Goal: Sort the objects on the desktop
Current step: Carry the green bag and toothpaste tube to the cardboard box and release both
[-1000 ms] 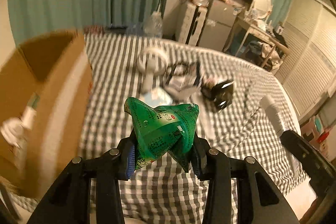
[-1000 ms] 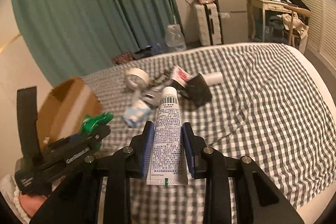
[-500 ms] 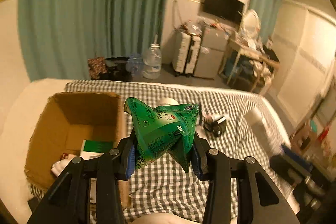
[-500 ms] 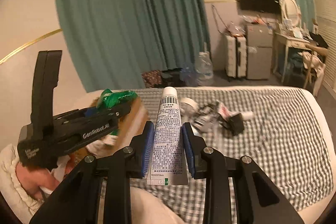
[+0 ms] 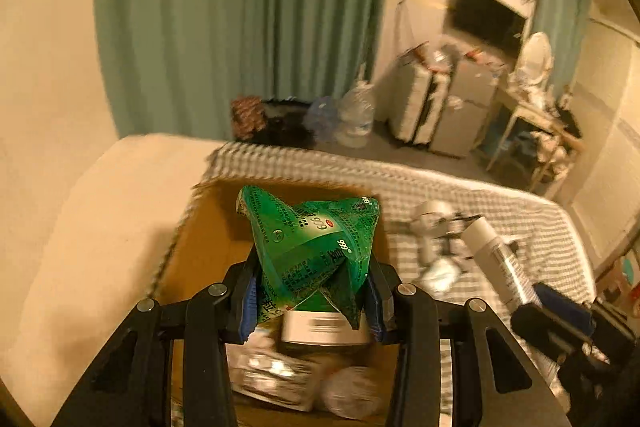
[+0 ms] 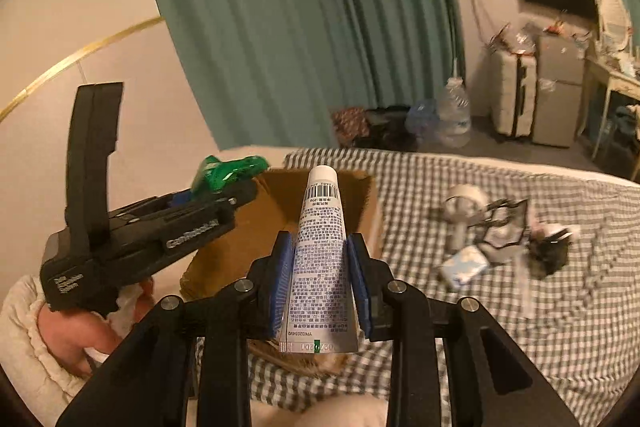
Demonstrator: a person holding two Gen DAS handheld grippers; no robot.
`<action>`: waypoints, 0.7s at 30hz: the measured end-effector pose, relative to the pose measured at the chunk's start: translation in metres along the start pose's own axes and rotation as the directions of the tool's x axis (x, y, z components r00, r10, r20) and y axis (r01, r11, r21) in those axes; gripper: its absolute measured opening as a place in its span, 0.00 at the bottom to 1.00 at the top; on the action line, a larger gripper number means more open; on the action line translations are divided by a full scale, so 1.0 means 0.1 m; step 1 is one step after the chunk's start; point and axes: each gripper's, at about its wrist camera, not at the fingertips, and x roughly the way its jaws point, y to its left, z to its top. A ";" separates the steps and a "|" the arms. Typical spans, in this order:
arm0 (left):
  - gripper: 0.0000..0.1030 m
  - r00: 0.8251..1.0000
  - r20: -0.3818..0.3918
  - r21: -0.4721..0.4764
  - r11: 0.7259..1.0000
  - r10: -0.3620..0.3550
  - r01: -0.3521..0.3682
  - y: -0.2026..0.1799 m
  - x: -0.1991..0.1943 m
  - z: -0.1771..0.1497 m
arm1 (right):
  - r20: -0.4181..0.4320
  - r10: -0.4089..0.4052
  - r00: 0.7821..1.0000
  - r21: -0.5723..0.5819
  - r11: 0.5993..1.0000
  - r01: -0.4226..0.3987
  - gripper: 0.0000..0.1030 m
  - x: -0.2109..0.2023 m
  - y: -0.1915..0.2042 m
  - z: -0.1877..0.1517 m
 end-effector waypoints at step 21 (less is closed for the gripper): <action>0.87 0.971 -0.172 0.096 0.984 0.163 -0.148 0.00 0.73 -0.37 | 0.008 -0.075 0.997 0.123 0.990 0.073 0.56 0.27 -0.71 0.34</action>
